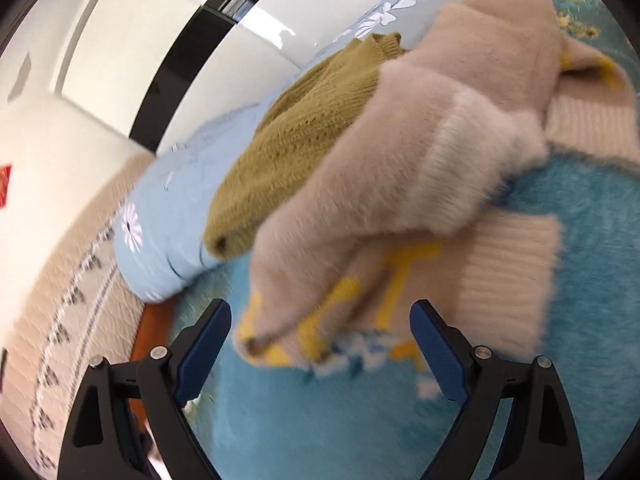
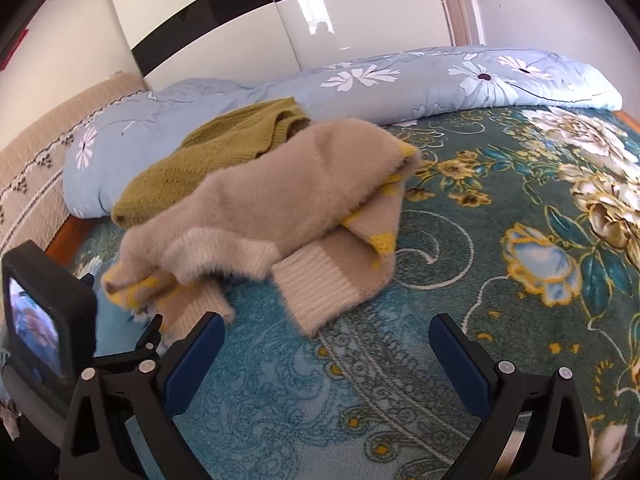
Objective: Fold clothes
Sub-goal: 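Grasp the beige sweater with the left gripper and lift it off the pile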
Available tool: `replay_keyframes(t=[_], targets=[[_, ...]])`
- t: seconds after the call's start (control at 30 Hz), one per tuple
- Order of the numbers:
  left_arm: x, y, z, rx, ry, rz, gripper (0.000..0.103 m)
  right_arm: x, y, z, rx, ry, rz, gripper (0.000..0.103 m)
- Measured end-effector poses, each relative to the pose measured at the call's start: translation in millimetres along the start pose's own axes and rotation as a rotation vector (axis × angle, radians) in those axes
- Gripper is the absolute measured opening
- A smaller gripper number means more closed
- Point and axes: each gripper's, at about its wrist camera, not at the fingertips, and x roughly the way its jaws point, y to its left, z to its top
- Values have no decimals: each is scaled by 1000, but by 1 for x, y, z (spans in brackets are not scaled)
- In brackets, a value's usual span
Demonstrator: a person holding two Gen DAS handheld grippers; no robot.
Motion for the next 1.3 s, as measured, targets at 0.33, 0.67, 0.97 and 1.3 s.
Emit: replay_keyframes(t=[0.33,0.67,0.97,1.3], targets=[[31,-2,37,174,-139,157,91,11,-10,2,4,2,-15,103],[34,-6,48,170,-117,159,25,14,-9,0,7,-2,-32,103],[-62,76,67,-151,-238,93,18,1,-23,8,59,-60,-20,103],[-195,190,59,-437,-399,128,17,-51,-71,30,256,-241,7,103]])
